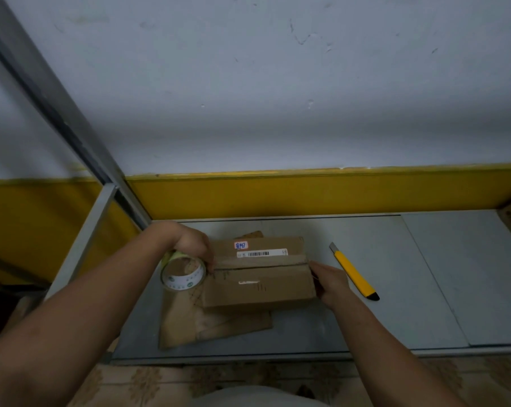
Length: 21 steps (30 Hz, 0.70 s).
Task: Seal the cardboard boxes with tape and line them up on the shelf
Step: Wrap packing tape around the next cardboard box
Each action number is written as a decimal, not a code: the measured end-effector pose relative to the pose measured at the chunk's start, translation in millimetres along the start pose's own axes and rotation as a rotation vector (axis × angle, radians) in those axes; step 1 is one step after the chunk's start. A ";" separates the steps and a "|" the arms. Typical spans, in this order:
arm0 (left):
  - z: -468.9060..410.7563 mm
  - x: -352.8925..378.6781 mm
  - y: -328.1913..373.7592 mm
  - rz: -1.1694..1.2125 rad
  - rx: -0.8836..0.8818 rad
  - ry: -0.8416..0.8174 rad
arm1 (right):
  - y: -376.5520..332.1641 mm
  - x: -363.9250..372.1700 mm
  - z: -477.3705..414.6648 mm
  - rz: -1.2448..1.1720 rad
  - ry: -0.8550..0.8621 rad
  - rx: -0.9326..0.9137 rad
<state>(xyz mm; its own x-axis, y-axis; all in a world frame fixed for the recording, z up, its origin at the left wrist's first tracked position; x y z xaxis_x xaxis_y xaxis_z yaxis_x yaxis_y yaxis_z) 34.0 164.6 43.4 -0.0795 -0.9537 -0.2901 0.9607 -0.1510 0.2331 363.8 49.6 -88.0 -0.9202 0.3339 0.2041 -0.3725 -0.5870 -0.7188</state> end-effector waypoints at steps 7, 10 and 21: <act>-2.9 -1.1 -7.4 -0.018 0.005 -0.012 | 5.6 0.8 -2.5 -0.045 -0.117 0.129; -3.9 -0.2 -8.1 -0.020 0.019 -0.002 | 8.7 7.5 -1.5 -0.100 -0.130 0.165; 1.3 4.0 -8.1 0.016 0.022 0.078 | 14.7 0.8 9.4 0.224 0.006 -0.102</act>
<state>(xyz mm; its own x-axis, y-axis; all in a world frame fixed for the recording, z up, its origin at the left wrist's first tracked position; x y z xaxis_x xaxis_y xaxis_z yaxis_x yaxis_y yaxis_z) 25.6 161.7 41.6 -0.0428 -0.9330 -0.3573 0.9553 -0.1429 0.2587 356.4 34.3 -92.1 -0.9776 0.2086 0.0288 -0.1453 -0.5693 -0.8092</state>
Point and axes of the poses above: each hand's wrist, its own z-axis away from the middle knuckle, its own x-axis out of the palm, y = z × x, the point moved 1 cm from there along -z, towards the middle knuckle, and after that the axes turned 11 degrees about -y, right-handed, at the moved point
